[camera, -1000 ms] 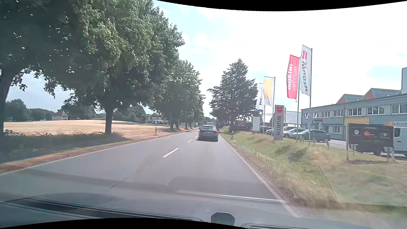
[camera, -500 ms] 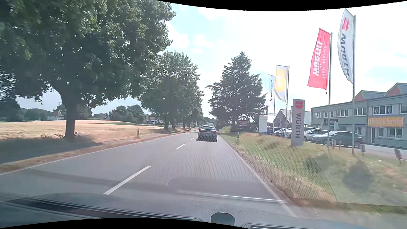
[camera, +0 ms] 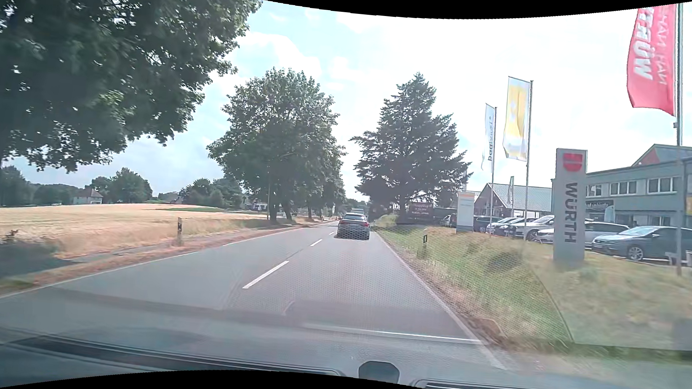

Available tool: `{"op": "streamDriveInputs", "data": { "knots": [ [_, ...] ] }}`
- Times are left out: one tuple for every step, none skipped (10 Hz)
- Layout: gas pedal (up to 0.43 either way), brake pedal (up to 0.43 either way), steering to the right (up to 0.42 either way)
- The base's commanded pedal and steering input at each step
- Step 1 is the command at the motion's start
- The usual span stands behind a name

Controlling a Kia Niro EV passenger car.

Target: Follow the waypoints while adhering to traffic rules and regulations

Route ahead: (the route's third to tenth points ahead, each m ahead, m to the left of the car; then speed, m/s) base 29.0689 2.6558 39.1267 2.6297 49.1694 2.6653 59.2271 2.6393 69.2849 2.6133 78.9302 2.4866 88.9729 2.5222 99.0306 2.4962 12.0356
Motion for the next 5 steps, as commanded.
{"op": "streamDriveInputs", "data": {
  "knots": [
    [0.209, 0.0, -0.004],
    [0.209, 0.0, -0.004],
    [0.209, 0.0, -0.004],
    [0.209, 0.0, -0.003],
    [0.209, 0.0, -0.003]
  ]
}}
